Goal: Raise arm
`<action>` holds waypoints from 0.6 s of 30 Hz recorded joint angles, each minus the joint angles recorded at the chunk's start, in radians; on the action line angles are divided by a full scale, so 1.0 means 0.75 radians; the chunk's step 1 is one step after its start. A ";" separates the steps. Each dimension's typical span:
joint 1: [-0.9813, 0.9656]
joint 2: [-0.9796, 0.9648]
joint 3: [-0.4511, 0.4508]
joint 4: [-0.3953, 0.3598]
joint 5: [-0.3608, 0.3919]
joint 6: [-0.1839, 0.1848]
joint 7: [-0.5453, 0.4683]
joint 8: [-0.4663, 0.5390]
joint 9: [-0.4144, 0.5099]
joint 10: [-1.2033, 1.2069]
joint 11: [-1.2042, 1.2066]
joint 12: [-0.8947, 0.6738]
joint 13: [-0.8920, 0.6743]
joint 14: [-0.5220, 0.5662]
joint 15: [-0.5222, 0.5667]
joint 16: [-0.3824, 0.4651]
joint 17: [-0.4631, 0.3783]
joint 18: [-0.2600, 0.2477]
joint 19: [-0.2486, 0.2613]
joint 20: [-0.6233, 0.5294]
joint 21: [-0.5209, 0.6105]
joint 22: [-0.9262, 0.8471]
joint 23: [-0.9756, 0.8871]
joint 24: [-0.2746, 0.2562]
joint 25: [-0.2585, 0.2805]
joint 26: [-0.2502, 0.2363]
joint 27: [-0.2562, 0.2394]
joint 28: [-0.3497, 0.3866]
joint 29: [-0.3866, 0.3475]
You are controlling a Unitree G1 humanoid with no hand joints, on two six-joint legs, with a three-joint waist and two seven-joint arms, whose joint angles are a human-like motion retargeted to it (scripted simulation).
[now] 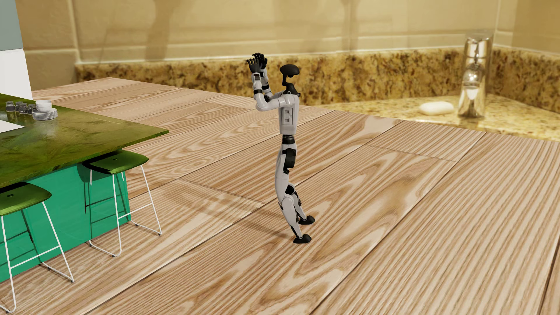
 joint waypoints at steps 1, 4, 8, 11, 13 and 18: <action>-0.002 0.002 -0.002 -0.001 0.000 -0.002 0.000 0.000 0.000 0.000 -0.002 0.005 0.001 0.001 0.002 0.001 -0.002 0.000 0.000 0.002 -0.004 0.011 0.012 0.000 0.000 0.000 0.000 0.000 0.000; -0.013 -0.004 -0.002 -0.004 -0.003 -0.006 0.000 0.000 -0.001 0.000 -0.006 0.018 0.001 0.007 0.011 0.005 -0.008 0.000 0.000 0.001 0.000 0.030 0.043 0.000 0.000 0.000 0.000 0.000 0.000; -0.024 -0.014 -0.002 -0.008 -0.008 -0.011 0.000 0.000 -0.002 0.001 -0.005 0.034 0.016 0.006 0.013 0.004 -0.004 0.000 0.000 -0.007 0.009 0.043 0.071 0.000 0.000 0.000 0.000 0.000 0.000; -0.024 -0.015 -0.004 -0.012 -0.012 -0.013 0.000 0.000 0.001 0.002 -0.003 0.033 0.014 0.006 0.012 0.001 -0.002 0.000 0.000 -0.002 0.013 0.060 0.087 0.000 0.000 0.000 0.000 0.000 0.000; -0.022 -0.016 -0.003 -0.014 -0.014 -0.013 0.000 0.000 0.002 0.002 -0.002 0.032 0.013 0.008 0.010 0.001 -0.005 0.000 0.000 -0.006 0.021 0.064 0.095 0.000 0.000 0.000 0.000 0.000 0.000; -0.023 -0.015 -0.001 -0.014 -0.014 -0.011 0.000 0.000 0.003 0.005 -0.001 0.048 0.021 0.020 0.011 0.001 -0.005 0.000 0.000 -0.003 0.006 0.062 0.098 0.000 0.000 0.000 0.000 0.000 0.000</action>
